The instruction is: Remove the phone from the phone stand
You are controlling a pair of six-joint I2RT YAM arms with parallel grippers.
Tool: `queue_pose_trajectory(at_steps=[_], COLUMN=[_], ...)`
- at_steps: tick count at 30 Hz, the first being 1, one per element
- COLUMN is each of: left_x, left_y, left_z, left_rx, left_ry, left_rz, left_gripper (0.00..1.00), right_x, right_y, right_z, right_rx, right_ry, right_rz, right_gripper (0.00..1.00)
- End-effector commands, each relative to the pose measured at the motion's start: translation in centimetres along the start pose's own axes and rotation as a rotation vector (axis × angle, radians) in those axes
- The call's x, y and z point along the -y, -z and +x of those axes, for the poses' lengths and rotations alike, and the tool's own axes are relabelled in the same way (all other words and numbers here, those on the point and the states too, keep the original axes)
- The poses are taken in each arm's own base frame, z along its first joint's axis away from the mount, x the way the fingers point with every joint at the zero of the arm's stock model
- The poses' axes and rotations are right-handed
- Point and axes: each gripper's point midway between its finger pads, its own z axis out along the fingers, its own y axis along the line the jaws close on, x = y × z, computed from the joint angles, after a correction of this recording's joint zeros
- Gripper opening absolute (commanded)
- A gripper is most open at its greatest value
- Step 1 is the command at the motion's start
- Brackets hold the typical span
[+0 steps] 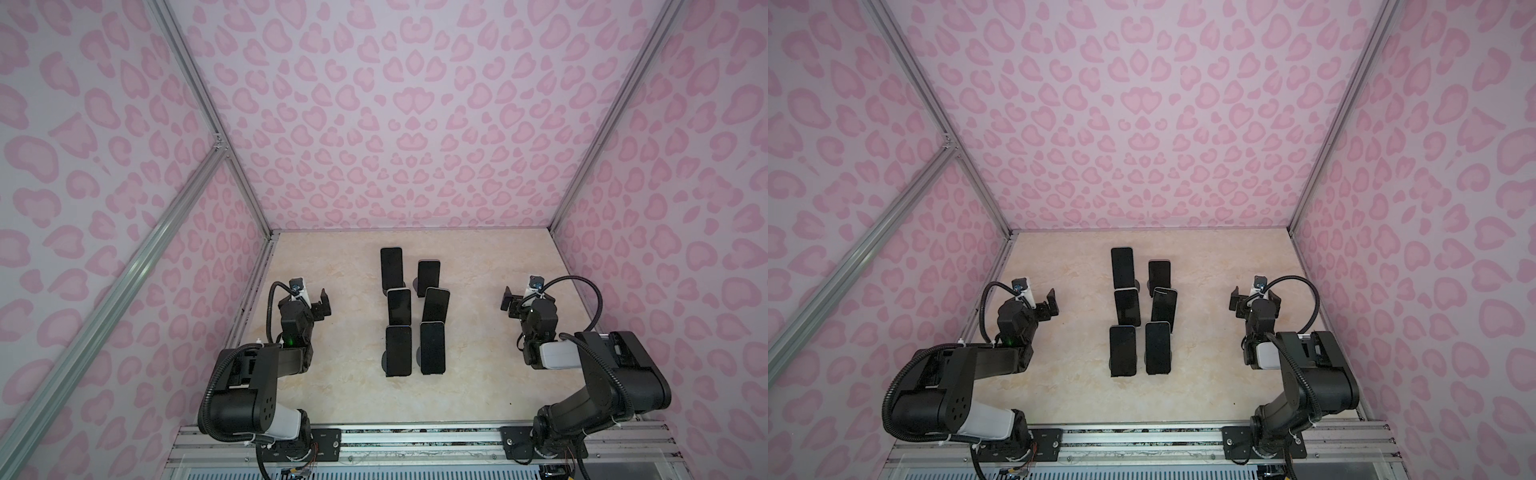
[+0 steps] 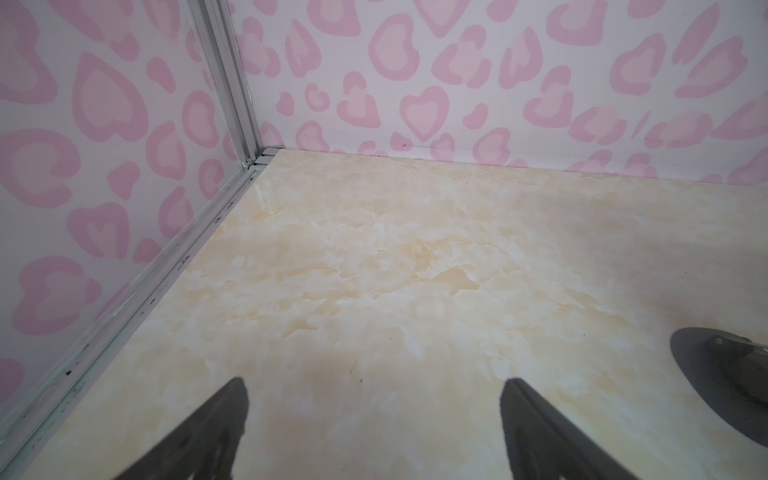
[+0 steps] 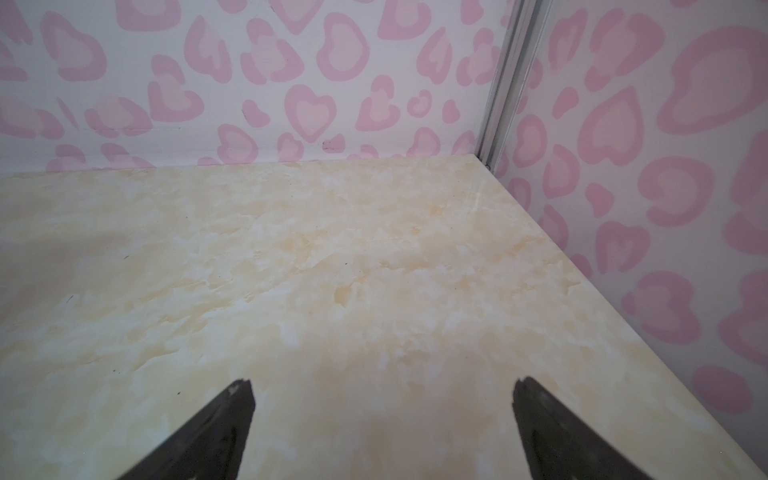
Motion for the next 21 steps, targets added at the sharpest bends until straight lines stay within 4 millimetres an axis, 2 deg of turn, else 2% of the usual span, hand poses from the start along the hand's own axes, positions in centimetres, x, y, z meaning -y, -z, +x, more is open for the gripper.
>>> queue_pose_trajectory(at_steps=[1,3,6,10,11,12,14,15,16,18,19,21], left_x=[0.1,0.1,0.6,0.9,1.0,1.3,3.1,3.4,3.3,3.1,2.9,2.7], left_y=[0.0,0.0,0.0,0.8,1.3,2.1,4.5,5.4,6.6,8.4,9.1,10.2], left_z=[-0.7,-0.7,-1.9,-4.0,-5.1,-6.4,-10.7,-12.4,-14.9,-18.7,-20.2,-21.9], left_rx=[0.023,0.026,0.018,0.009,0.024,0.048,0.148,0.186,0.238,0.276,0.273,0.228], left_ry=[-0.002,-0.002,-0.015,-0.021,0.005,0.043,0.054,0.07,0.104,0.212,0.298,0.49], left_rz=[0.007,0.008,0.032,0.046,0.052,0.07,0.184,0.203,0.207,0.211,0.213,0.222], left_gripper=[0.98,0.98,0.98,0.98,0.97,0.97,0.98,0.98,0.98,0.98,0.98,0.98], right_x=[-0.2,-0.1,1.6,0.7,0.5,0.3,-1.1,-1.7,-2.2,-2.3,-2.1,-1.6], right_y=[0.1,0.2,0.9,1.8,2.2,2.6,3.6,4.1,4.5,5.9,6.7,7.8], right_z=[0.2,0.1,-1.0,-3.4,-4.4,-5.5,-8.7,-10.5,-12.1,-15.7,-17.4,-18.8], right_rx=[-0.001,0.003,0.013,0.02,0.027,0.035,0.032,0.036,0.025,-0.006,-0.022,-0.073], right_ry=[-0.005,-0.004,-0.023,0.019,0.038,0.061,0.125,0.133,0.129,0.075,0.026,-0.07], right_rz=[-0.01,-0.003,0.129,0.096,0.109,0.122,0.108,0.096,0.094,0.137,0.167,0.192], right_gripper=[1.0,1.0,1.0,1.0,1.0,1.0,1.0,1.0,1.0,1.0,1.0,1.0])
